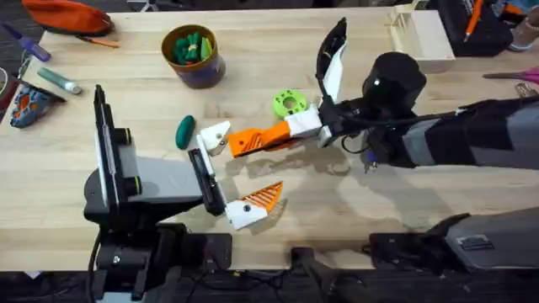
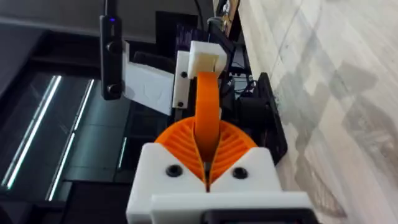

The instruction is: Pick up the gripper from the table and insert it into the empty holder that is missing its gripper. Then pick up a screw, insert it into the mounting hole, and use the screwdriver to tighten it. Finally, clean up the table by picking up the vegetable and placing it into the bucket.

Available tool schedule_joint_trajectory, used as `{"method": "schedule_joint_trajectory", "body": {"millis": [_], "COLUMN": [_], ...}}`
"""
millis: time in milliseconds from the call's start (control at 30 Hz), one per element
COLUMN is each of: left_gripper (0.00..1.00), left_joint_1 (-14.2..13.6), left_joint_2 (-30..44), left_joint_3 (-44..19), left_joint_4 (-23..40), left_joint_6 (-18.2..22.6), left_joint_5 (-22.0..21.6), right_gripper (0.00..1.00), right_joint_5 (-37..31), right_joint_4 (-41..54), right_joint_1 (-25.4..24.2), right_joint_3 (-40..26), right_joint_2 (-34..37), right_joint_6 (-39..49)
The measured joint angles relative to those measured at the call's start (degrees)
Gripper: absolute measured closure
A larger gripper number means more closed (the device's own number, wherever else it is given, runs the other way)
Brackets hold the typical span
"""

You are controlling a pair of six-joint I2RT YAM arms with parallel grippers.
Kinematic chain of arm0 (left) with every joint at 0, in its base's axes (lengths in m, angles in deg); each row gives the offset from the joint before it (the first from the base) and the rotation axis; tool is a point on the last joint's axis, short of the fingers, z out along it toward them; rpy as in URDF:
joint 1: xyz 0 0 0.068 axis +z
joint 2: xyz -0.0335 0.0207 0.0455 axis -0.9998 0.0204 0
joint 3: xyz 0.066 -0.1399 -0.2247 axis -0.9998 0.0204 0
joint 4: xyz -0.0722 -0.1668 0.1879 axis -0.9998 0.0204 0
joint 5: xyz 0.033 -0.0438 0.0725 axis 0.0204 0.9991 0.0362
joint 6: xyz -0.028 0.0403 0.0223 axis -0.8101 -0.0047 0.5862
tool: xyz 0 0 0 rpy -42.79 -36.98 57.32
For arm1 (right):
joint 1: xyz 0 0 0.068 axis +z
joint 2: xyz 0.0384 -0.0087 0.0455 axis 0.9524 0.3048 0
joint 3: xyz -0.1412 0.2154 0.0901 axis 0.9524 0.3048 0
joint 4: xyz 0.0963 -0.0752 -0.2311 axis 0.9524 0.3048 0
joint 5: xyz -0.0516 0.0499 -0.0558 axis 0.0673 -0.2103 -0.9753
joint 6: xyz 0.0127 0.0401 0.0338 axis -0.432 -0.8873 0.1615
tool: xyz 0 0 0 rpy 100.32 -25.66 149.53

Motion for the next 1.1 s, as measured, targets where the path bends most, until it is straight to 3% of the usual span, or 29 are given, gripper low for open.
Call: {"method": "schedule_joint_trajectory", "body": {"millis": [1100], "left_gripper": [0.015], "left_joint_1": [0.0], "left_joint_2": [0.0], "left_joint_3": [0.0], "left_joint_4": [0.0], "left_joint_6": [0.0], "left_joint_5": [-0.2], "right_gripper": [0.989], "right_joint_5": [-0.2], "right_joint_4": [-0.9], "right_joint_1": [0.7], "right_joint_3": [-0.6], "right_joint_2": [0.0], "right_joint_6": [-1.3]}}
